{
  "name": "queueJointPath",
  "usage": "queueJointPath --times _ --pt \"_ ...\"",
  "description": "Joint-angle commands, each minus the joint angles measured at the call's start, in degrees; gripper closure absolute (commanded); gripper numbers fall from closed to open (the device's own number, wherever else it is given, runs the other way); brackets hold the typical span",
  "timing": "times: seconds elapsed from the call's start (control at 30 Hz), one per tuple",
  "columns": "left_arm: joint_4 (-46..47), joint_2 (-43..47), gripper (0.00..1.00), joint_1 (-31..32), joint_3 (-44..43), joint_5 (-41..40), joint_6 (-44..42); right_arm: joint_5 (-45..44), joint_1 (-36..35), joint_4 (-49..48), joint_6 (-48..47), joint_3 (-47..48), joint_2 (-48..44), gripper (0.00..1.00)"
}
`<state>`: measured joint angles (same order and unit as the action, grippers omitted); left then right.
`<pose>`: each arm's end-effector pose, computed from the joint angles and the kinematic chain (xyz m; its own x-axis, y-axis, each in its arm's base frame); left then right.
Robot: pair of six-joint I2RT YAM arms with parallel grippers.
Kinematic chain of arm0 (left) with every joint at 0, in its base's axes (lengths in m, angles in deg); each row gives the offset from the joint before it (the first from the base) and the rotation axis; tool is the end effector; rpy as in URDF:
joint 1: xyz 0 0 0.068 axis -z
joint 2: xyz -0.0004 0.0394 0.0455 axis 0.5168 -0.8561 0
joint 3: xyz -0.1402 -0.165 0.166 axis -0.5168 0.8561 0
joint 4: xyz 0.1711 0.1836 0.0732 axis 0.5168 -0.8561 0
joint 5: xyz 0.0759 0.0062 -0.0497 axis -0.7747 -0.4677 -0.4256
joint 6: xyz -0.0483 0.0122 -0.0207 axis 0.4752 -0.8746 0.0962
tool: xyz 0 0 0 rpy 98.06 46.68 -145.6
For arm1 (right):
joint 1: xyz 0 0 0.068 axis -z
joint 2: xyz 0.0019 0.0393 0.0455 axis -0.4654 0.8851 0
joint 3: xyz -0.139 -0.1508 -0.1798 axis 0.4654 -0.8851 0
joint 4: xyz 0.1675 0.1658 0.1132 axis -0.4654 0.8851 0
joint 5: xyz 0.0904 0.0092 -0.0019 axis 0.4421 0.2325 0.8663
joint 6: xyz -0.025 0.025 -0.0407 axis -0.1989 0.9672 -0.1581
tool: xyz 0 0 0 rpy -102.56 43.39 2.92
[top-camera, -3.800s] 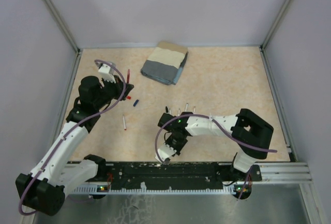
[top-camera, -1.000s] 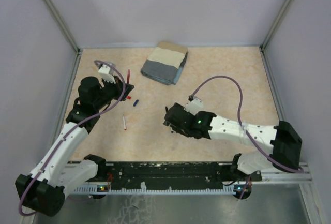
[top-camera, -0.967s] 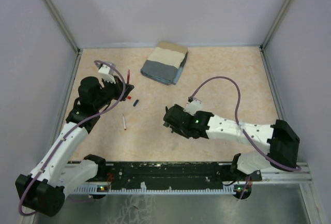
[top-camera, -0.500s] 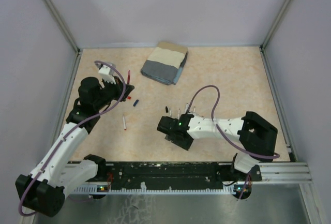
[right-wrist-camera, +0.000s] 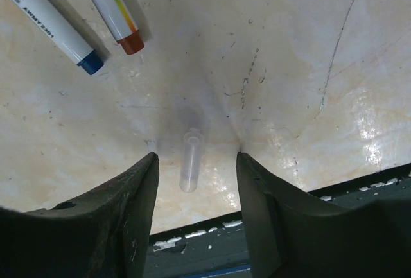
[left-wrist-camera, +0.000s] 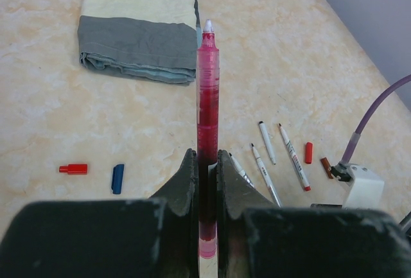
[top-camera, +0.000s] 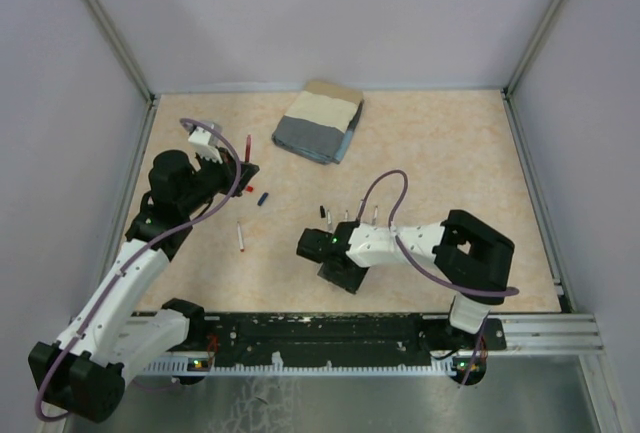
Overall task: Insert the pens into the pen caps
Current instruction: Insert the pen cap onto the pen.
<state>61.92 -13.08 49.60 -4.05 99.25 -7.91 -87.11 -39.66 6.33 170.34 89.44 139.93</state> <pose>0.1995 -0.0767 0.3337 -0.3213 -0.1341 -0.9374 0.4890 0.8242 -0.2855 0.1198 0.2630 0.1655 -0.8407 0.4745 -0.2609 0.4703 0.8787 0.0825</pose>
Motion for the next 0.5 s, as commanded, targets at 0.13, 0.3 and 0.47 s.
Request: queueJointPath --times 0.13,0.3,0.47 --pt "1.5 1.13 1.0 -0.2 0.22 0.68 0.33 -1.01 -0.55 2.1 1.9 3.19 2.35 0.52" --pt "1.4 1.26 1.0 -0.11 0.19 0.47 0.32 -1.23 -0.55 2.64 1.81 3.43 3.08 0.56" --pt "1.34 1.48 1.0 -0.12 0.14 0.35 0.24 -1.08 -0.46 2.72 2.29 2.71 3.2 0.62"
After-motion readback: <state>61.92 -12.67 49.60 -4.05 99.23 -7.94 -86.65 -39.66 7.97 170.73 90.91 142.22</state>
